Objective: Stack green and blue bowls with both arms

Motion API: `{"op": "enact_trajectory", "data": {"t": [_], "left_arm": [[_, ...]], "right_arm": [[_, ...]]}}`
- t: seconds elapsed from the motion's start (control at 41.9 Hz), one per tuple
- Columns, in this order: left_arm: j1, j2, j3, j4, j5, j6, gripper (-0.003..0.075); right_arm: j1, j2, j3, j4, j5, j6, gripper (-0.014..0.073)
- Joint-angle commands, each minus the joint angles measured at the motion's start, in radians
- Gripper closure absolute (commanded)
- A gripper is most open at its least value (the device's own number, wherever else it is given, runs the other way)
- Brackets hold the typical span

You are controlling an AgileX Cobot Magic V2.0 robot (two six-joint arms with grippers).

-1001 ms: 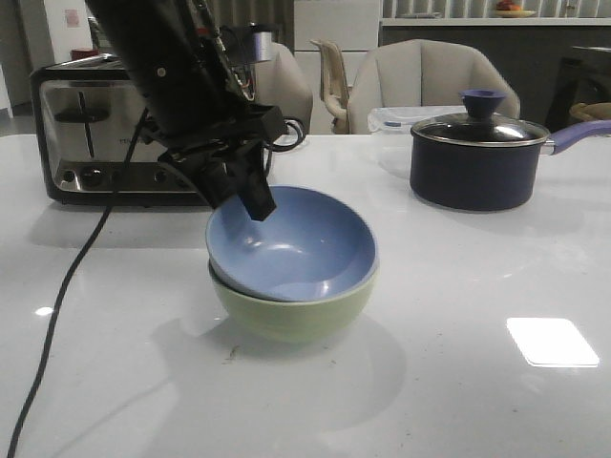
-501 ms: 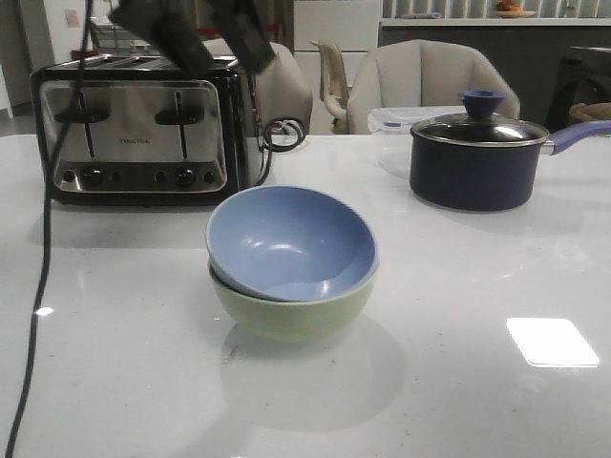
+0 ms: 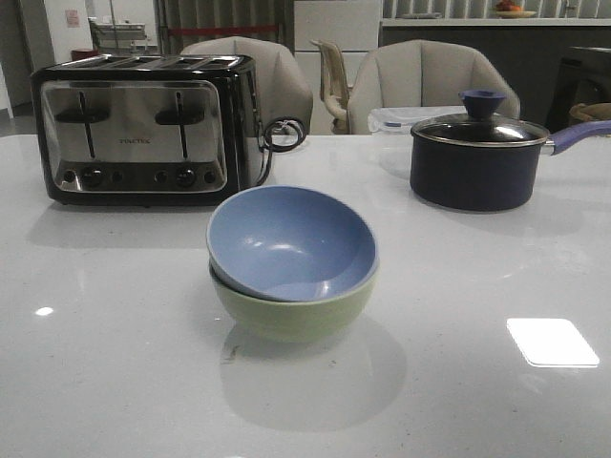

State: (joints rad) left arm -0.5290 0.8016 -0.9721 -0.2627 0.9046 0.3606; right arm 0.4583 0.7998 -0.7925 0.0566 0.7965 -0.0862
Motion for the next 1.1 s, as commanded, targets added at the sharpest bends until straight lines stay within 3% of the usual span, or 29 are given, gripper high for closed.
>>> {"op": "enact_trajectory", "data": {"t": [0.0, 0.143, 0.429, 0.501, 0.715, 0.811, 1.073], "left_arm": [[-0.002, -0.134, 0.059, 0.085, -0.103, -0.116, 0.019], [-0.002, -0.309, 0.17, 0.274, -0.107, -0.303, 0.019], [-0.002, -0.321, 0.247, 0.273, -0.149, -0.31, 0.0197], [-0.002, -0.32, 0.247, 0.273, -0.186, -0.31, 0.0258], [-0.002, -0.32, 0.247, 0.273, -0.229, -0.31, 0.0517], [-0.002, -0.32, 0.247, 0.273, -0.231, -0.31, 0.0608], [-0.002, -0.32, 0.247, 0.273, -0.234, -0.31, 0.0622]], "right_arm": [[-0.002, -0.007, -0.029, -0.005, -0.054, -0.006, 0.0171], [-0.002, -0.007, -0.029, -0.005, -0.049, -0.006, 0.0171], [-0.002, -0.007, -0.029, -0.005, -0.049, -0.006, 0.0174], [-0.002, -0.007, -0.029, -0.005, -0.049, -0.006, 0.0217], [-0.002, -0.007, -0.029, -0.004, -0.05, -0.006, 0.0501], [-0.002, -0.007, -0.029, -0.002, -0.05, -0.006, 0.0561], [-0.002, -0.007, -0.029, -0.002, -0.05, -0.006, 0.0558]]}}
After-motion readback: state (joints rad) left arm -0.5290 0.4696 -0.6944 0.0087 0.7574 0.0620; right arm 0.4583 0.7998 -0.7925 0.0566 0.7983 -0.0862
